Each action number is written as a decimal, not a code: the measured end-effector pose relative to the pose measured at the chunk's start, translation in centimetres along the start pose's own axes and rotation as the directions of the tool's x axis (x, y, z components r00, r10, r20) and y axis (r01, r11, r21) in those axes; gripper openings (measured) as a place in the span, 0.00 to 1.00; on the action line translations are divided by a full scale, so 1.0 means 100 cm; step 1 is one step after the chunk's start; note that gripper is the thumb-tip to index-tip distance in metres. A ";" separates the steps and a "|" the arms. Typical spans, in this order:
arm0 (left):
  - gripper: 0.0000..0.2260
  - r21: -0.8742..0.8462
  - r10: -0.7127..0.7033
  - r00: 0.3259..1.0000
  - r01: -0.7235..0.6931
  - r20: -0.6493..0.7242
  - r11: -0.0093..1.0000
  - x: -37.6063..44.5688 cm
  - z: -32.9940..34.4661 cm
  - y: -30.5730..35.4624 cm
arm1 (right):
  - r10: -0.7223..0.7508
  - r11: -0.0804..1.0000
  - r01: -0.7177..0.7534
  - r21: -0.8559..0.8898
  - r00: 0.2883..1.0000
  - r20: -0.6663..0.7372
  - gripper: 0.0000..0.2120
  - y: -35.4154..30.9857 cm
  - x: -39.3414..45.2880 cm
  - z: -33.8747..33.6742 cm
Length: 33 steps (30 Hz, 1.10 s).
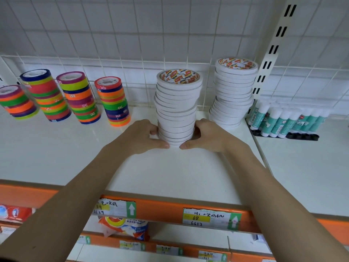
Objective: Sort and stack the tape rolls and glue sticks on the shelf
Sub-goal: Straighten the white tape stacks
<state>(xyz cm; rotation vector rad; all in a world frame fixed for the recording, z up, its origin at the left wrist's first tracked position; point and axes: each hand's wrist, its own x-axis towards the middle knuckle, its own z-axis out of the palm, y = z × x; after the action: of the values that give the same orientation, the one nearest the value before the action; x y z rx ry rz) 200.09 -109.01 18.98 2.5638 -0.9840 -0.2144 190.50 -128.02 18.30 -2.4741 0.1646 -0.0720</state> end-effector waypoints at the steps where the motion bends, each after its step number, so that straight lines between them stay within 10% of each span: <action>1: 0.23 -0.007 0.016 1.000 -0.016 -0.010 1.000 0.001 0.001 -0.001 | -0.001 1.000 0.001 -0.004 1.000 0.003 0.20 0.000 0.000 0.000; 33: 0.33 0.073 0.002 0.999 0.001 -0.046 0.997 0.004 -0.002 -0.002 | -0.010 0.999 0.010 -0.038 1.000 -0.001 0.17 -0.005 -0.005 -0.002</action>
<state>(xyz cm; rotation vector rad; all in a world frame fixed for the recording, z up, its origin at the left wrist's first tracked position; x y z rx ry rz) 200.58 -109.08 19.08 2.6217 -0.9923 -0.1206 190.04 -127.67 18.80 -2.5134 0.1552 -0.0753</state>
